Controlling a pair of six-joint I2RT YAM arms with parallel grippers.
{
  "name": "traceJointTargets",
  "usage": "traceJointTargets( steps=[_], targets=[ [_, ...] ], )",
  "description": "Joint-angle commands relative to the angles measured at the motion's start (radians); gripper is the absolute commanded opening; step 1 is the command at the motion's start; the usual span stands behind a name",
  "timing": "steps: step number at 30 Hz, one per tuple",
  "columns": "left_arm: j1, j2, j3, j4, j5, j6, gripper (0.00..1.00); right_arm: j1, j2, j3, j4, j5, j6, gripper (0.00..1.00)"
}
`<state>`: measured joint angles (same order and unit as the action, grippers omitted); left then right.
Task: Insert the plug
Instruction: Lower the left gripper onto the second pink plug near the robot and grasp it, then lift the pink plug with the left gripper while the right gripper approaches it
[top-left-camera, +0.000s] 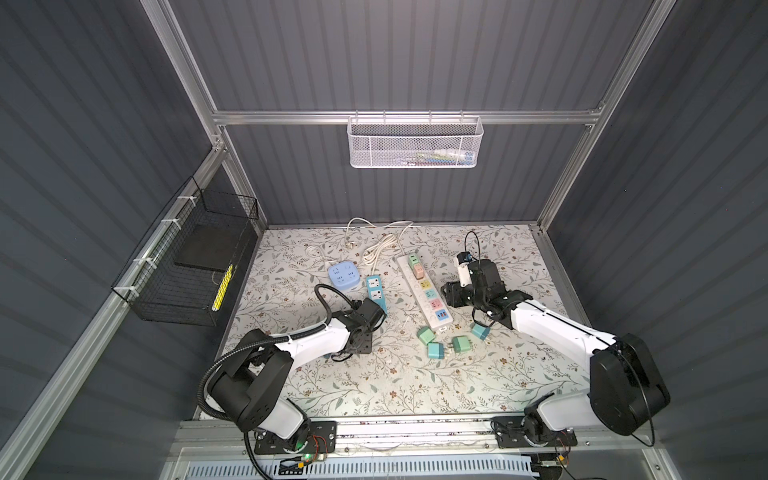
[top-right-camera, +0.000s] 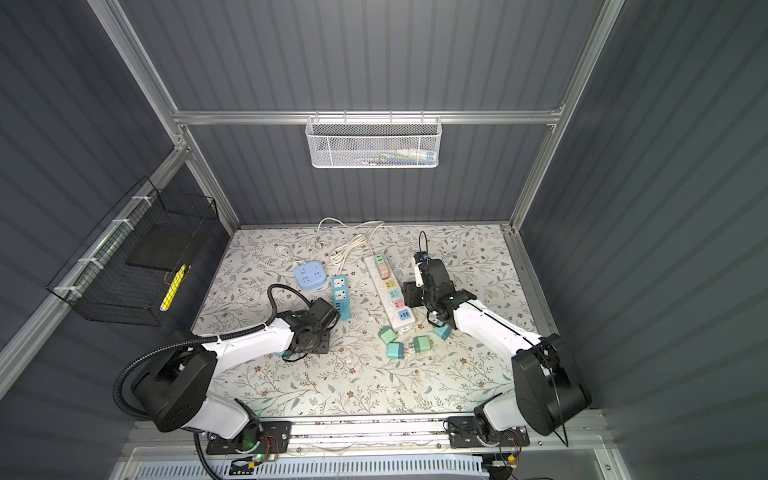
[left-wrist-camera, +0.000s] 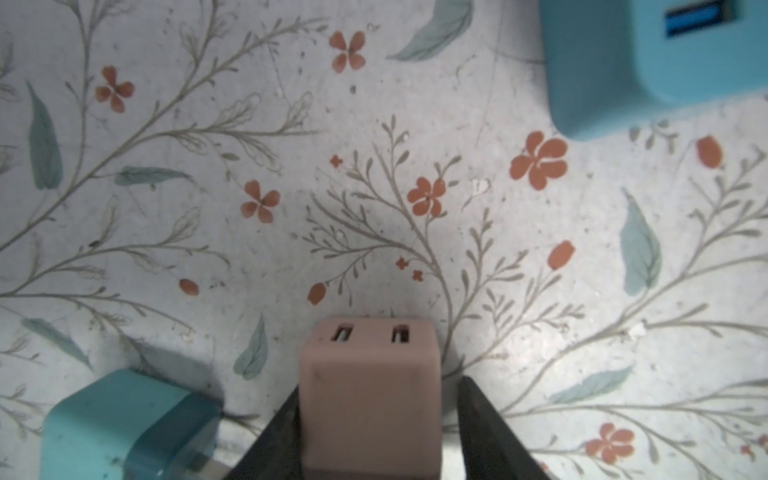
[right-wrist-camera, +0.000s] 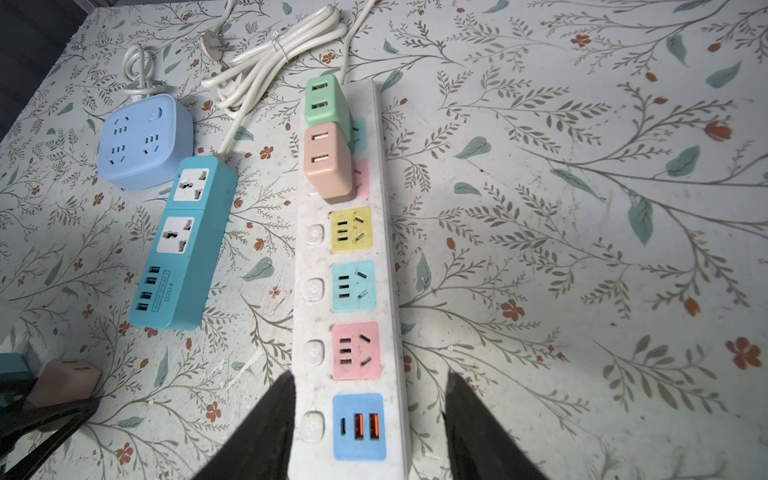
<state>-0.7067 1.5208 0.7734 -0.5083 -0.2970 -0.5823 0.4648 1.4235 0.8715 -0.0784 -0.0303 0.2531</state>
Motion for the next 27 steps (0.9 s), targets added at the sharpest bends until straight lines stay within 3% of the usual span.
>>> traceJointTargets(
  steps=[1, 9, 15, 20, 27],
  targets=[
    [0.006, 0.033, 0.007, 0.002, 0.030, 0.035, 0.48, 0.007, -0.003, 0.010, -0.017, 0.001, -0.015, 0.59],
    [0.003, -0.017, 0.017, 0.020, 0.071, 0.087, 0.32, 0.009, -0.008, 0.008, -0.012, -0.010, -0.011, 0.58],
    [-0.029, -0.154, 0.006, 0.165, 0.022, 0.131, 0.28, 0.009, -0.024, 0.012, -0.007, -0.031, 0.003, 0.58],
    [-0.138, -0.231, -0.041, 0.452, -0.075, 0.251, 0.23, 0.010, -0.064, 0.021, -0.038, -0.064, 0.042, 0.57],
    [-0.173, -0.196, -0.114, 0.884, -0.028, 0.429, 0.22, 0.018, -0.154, 0.055, -0.146, -0.138, 0.079, 0.56]
  ],
)
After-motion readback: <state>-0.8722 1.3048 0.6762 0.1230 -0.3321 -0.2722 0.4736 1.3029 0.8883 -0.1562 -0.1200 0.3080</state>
